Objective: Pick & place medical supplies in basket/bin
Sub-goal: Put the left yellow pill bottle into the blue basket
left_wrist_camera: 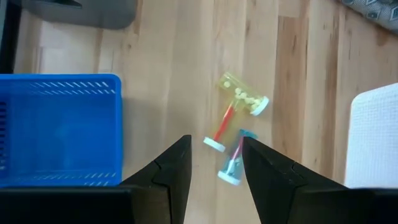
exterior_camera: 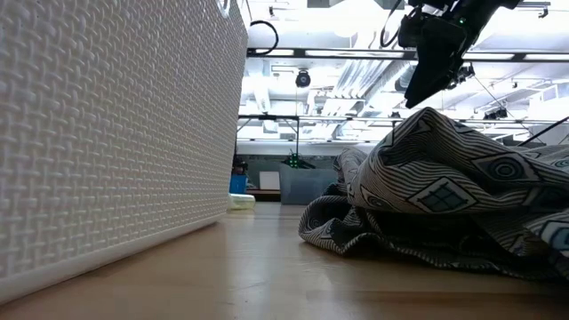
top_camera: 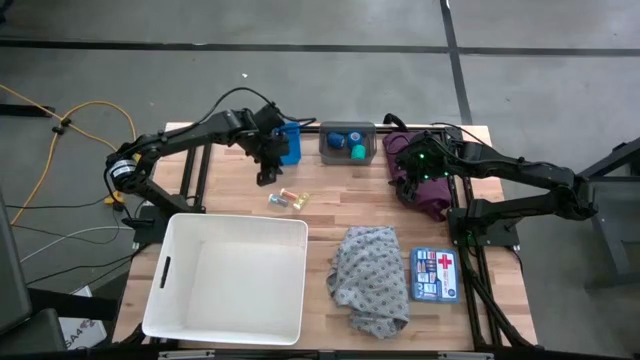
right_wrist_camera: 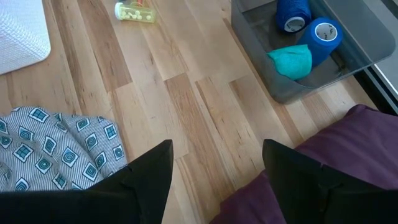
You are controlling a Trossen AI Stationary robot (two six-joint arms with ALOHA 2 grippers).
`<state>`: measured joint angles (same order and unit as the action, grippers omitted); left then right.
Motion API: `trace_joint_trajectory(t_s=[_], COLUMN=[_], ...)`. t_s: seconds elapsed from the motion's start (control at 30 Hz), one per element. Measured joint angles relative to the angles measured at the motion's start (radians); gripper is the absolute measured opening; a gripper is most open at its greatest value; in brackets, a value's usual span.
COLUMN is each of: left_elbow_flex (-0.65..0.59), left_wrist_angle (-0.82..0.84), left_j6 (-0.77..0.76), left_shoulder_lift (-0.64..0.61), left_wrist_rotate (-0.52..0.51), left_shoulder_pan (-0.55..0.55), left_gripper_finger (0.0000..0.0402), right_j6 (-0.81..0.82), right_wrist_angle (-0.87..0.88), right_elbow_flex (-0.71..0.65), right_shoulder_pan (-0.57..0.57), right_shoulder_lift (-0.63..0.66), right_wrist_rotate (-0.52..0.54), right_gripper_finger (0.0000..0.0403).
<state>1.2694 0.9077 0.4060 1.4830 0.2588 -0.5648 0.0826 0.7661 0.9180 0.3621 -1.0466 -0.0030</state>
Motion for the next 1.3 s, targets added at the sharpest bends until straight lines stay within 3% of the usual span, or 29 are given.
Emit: trace_joint_trajectory(t_s=[0.3, 0.73, 1.3], left_elbow_flex=[0.000, 0.000, -0.002], left_wrist_angle=[0.008, 0.000, -0.016], left_j6=[0.009, 0.040, 0.066], left_shoulder_lift=[0.070, 0.150, 0.178], left_wrist_rotate=[0.071, 0.079, 0.011], left_shoulder_pan=[-0.002, 0.023, 0.063], left_gripper_finger=[0.0170, 0.0225, 0.0230], right_j6=[0.000, 0.000, 0.000], right_wrist_angle=[0.000, -0.019, -0.050], right_elbow_flex=[0.000, 0.000, 0.000], right_shoulder_pan=[0.000, 0.000, 0.000], right_shoulder_lift=[0.000, 0.000, 0.000], right_wrist_rotate=[0.000, 0.000, 0.000], right_gripper_finger=[0.0236, 0.0236, 0.0236])
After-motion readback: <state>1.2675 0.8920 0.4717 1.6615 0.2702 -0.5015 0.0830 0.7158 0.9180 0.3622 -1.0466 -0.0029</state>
